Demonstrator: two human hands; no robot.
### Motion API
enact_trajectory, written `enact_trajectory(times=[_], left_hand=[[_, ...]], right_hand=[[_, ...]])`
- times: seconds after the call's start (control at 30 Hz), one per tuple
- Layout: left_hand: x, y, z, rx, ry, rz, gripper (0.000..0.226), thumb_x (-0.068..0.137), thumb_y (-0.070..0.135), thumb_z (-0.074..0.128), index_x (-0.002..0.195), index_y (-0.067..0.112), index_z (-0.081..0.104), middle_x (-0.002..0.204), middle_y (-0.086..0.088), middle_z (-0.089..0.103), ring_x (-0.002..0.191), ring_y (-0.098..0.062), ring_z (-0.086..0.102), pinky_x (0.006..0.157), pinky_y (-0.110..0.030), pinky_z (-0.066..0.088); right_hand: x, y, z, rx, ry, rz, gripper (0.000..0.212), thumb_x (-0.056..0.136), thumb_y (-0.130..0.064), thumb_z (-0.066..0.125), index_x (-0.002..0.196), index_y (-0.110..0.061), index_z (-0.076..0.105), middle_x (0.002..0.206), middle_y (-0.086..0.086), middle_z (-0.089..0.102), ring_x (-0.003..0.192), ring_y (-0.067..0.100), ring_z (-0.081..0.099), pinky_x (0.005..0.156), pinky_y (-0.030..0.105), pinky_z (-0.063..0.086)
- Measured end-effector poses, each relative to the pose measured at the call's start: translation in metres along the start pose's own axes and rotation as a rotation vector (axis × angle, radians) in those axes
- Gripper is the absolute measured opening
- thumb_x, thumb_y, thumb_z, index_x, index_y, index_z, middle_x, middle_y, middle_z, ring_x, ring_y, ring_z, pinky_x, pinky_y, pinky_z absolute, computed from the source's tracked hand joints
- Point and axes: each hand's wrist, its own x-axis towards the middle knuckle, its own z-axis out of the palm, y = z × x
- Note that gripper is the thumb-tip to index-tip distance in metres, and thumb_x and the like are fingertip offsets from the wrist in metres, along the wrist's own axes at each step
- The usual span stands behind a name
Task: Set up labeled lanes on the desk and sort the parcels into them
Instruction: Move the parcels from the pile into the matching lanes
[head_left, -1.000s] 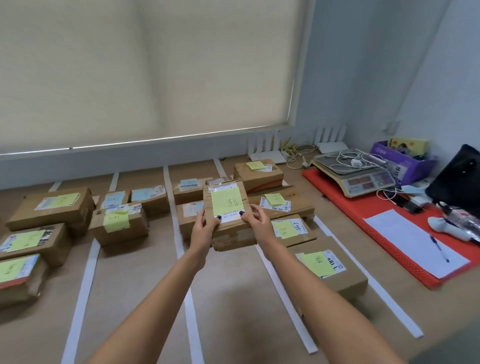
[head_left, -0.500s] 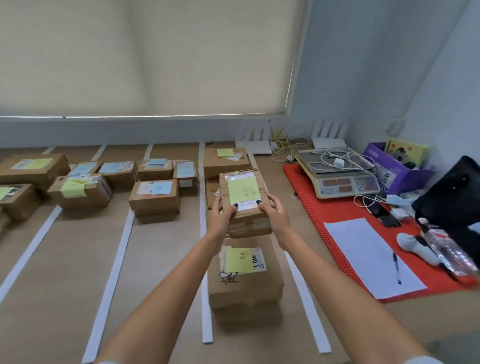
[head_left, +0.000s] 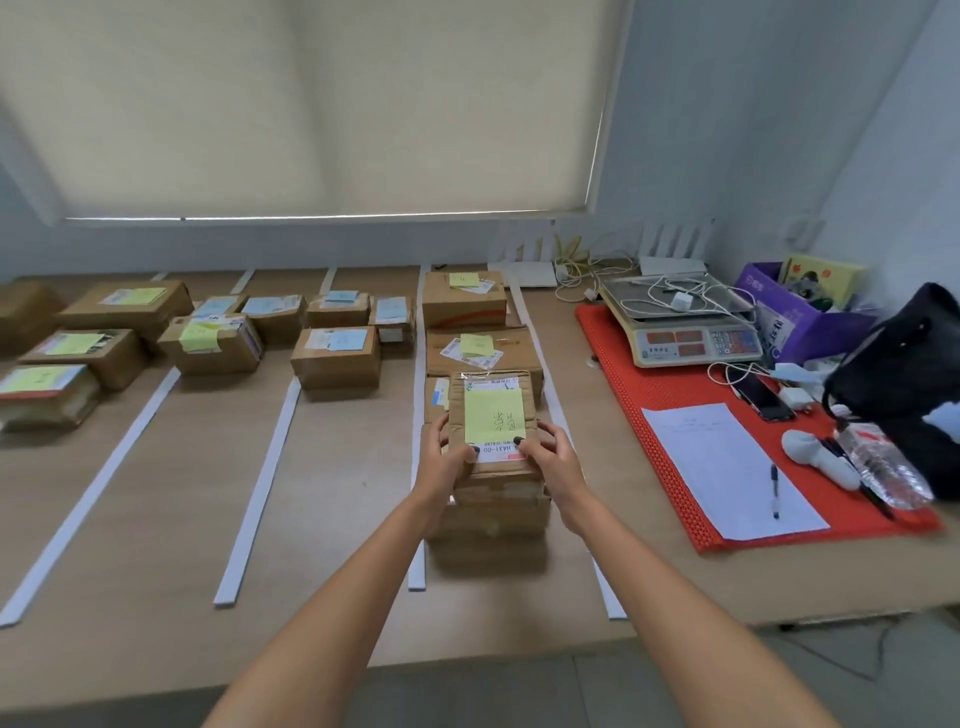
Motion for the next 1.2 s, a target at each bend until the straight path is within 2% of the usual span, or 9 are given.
enact_trajectory(times=[0.17,0.3,0.43,0.47,0.57,0.7,0.9,1.03,1.2], left_hand=[[-0.036,-0.029,0.002,0.026,0.006,-0.038,0.065,0.084,0.005,0.054,0.137,0.032,0.028,0.128,-0.005,0.051,0.106,-0.021,0.057,0.078,-0.033,0.055],[-0.063,-0.051,0.001,0.007,0.071,-0.064,0.053,0.088,0.009,0.052,0.131,0.032,0.032,0.117,0.002,0.053,0.094,-0.011,0.060,0.061,-0.022,0.052],[-0.086,-0.085,-0.004,0.045,0.156,-0.106,0.048,0.090,0.012,0.055,0.129,0.031,0.035,0.124,-0.006,0.050,0.100,-0.023,0.063,0.068,-0.031,0.057],[-0.090,-0.095,-0.004,0.053,0.157,-0.122,0.049,0.090,0.011,0.055,0.131,0.028,0.035,0.124,-0.007,0.050,0.098,-0.024,0.064,0.065,-0.030,0.057],[-0.102,-0.119,0.000,0.072,0.126,-0.183,0.053,0.090,0.009,0.055,0.135,0.024,0.033,0.121,-0.007,0.055,0.094,-0.021,0.065,0.062,-0.027,0.057],[-0.099,-0.131,0.009,0.114,0.075,-0.247,0.060,0.088,0.010,0.055,0.138,0.029,0.027,0.122,-0.005,0.056,0.097,-0.019,0.063,0.063,-0.025,0.055],[-0.075,-0.139,0.033,0.134,0.010,-0.288,0.063,0.087,0.009,0.053,0.142,0.026,0.028,0.128,-0.006,0.053,0.108,-0.022,0.058,0.072,-0.026,0.053],[-0.058,-0.145,0.052,0.097,-0.009,-0.316,0.061,0.090,0.007,0.052,0.143,0.024,0.027,0.131,-0.008,0.052,0.105,-0.020,0.059,0.062,-0.020,0.052],[-0.045,-0.149,0.068,0.049,-0.004,-0.336,0.062,0.090,-0.003,0.047,0.144,0.019,0.026,0.123,-0.008,0.054,0.093,-0.012,0.061,0.055,-0.015,0.051]], right_hand=[[-0.035,0.029,-0.012,-0.033,-0.013,0.055,0.049,0.086,-0.025,0.062,0.130,-0.025,0.039,0.121,0.003,0.058,0.101,0.018,0.062,0.070,0.027,0.052],[-0.061,0.046,-0.020,-0.032,-0.052,0.082,0.047,0.085,-0.019,0.065,0.125,-0.027,0.041,0.111,-0.001,0.058,0.098,0.017,0.063,0.068,0.023,0.054],[-0.088,0.074,-0.027,-0.108,-0.073,0.115,0.051,0.083,-0.015,0.067,0.126,-0.022,0.041,0.117,0.004,0.054,0.107,0.023,0.058,0.083,0.035,0.055],[-0.093,0.083,-0.029,-0.113,-0.077,0.140,0.054,0.083,-0.014,0.067,0.129,-0.020,0.040,0.117,0.004,0.054,0.106,0.023,0.059,0.082,0.036,0.056],[-0.106,0.104,-0.036,-0.091,-0.098,0.242,0.055,0.085,-0.012,0.065,0.132,-0.017,0.036,0.107,-0.001,0.057,0.089,0.016,0.065,0.063,0.025,0.056],[-0.101,0.115,-0.048,-0.128,-0.085,0.281,0.053,0.087,-0.016,0.063,0.133,-0.020,0.036,0.106,0.001,0.059,0.086,0.013,0.065,0.056,0.019,0.053],[-0.075,0.125,-0.071,-0.175,-0.047,0.301,0.055,0.089,-0.016,0.059,0.137,-0.022,0.035,0.121,0.004,0.055,0.093,0.013,0.062,0.063,0.022,0.052],[-0.057,0.131,-0.083,-0.217,-0.016,0.296,0.055,0.088,-0.014,0.057,0.138,-0.021,0.035,0.120,0.001,0.055,0.093,0.010,0.060,0.062,0.019,0.048],[-0.038,0.136,-0.095,-0.235,-0.005,0.302,0.056,0.088,-0.012,0.058,0.139,-0.018,0.036,0.129,0.008,0.055,0.100,0.019,0.062,0.073,0.027,0.055]])
